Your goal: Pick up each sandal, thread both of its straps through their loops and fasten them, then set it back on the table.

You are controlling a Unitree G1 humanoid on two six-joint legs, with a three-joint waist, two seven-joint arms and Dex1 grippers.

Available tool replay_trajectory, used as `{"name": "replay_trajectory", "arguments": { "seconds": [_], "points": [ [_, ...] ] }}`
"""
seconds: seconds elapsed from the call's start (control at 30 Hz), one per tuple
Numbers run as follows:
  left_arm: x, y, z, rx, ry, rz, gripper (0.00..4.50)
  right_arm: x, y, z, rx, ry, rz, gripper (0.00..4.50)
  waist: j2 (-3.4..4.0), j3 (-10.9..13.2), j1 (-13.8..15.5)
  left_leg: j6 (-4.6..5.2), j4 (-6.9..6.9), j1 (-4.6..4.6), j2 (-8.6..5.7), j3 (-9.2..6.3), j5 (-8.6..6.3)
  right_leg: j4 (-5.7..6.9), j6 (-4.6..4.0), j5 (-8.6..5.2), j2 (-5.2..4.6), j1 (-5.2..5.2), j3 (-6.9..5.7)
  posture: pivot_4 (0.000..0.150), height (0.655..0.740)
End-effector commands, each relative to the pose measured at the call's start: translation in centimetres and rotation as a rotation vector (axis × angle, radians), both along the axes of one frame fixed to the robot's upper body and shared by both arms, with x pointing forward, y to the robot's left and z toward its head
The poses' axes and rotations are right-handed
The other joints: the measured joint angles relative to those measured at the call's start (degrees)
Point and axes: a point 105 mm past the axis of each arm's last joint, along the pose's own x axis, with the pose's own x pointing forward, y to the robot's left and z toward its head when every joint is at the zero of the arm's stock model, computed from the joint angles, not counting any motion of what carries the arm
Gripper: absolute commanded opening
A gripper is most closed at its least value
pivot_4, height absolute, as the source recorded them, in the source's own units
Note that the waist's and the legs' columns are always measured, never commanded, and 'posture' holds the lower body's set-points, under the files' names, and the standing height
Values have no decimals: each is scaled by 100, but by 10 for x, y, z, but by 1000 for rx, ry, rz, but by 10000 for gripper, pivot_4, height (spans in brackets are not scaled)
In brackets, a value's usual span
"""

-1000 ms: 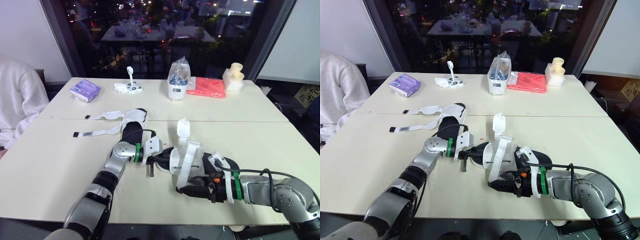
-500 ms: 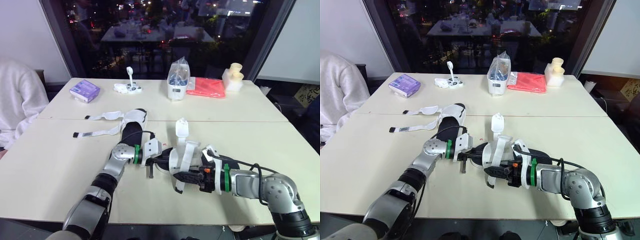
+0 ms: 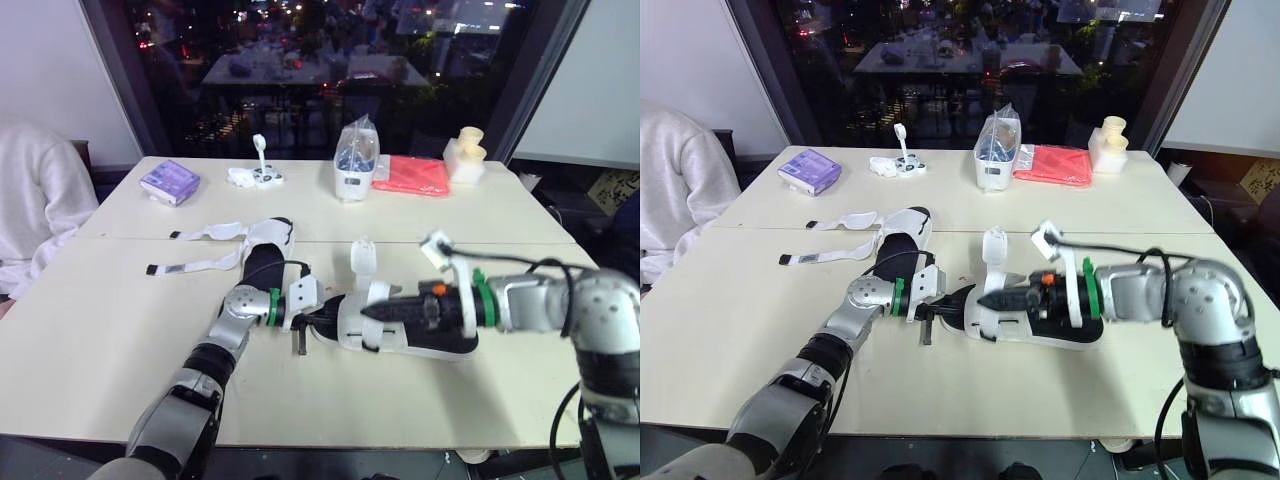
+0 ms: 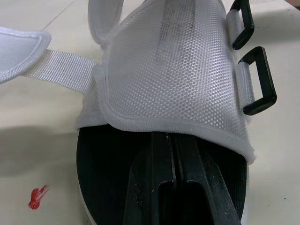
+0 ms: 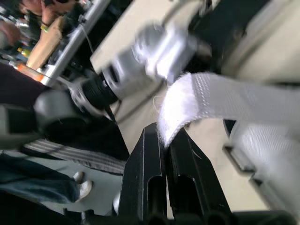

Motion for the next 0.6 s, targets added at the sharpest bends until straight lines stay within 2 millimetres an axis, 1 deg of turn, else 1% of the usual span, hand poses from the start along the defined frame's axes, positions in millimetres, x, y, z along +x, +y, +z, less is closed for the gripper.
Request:
{"name": "replay_trajectory", "arguments": {
  "seconds": [0.03, 0.1, 0.2, 0.33, 0.47, 0.53, 0.6],
  "points": [
    [-4, -4, -7, 38, 6, -24, 0, 19, -15, 8, -32, 23, -48, 405, 0, 0, 4, 0, 0, -3, -1, 1, 0, 0, 0, 0, -2, -2, 0, 1500, 7400],
    [-5, -3, -8, 37, 6, -24, 0, 30, -21, 5, -47, 38, -73, 405, 0, 0, 1, 1, 0, -4, -3, 4, -1, -4, 0, 0, -5, -3, 0, 1500, 7400],
    [-7, 0, -11, 38, 10, -22, 0, 42, -29, -11, -70, 84, -92, 405, 0, 0, -5, 4, 0, -5, -4, 6, -2, -7, 0, 0, -7, -3, 0, 1500, 7400],
    [-7, 0, -11, 37, 13, -18, 0, 44, -32, -27, -113, 120, -71, 405, 1, 0, -6, 4, 0, -5, -4, 9, -2, -4, 1, 1, -8, -8, 1, 1500, 7400],
    [-8, 0, -11, 36, 13, -16, 0, 45, -33, -38, -139, 136, -57, 405, 1, -1, -5, 3, 0, -5, -3, 8, -2, -2, 1, 1, -7, -9, 0, 1500, 7400],
    [-8, 0, -11, 36, 13, -17, 0, 54, -36, -50, -185, 109, -95, 405, 2, -1, -10, 3, 0, -5, -3, 8, -3, -2, 1, 1, -8, -9, 0, 1500, 7400],
    [-8, -1, -11, 35, 12, -18, 0, 59, -37, -55, -203, 96, -113, 405, 2, -1, -14, 3, 0, -4, -3, 9, -3, -2, 0, 1, -9, -9, 0, 1500, 7400]
  ]
}}
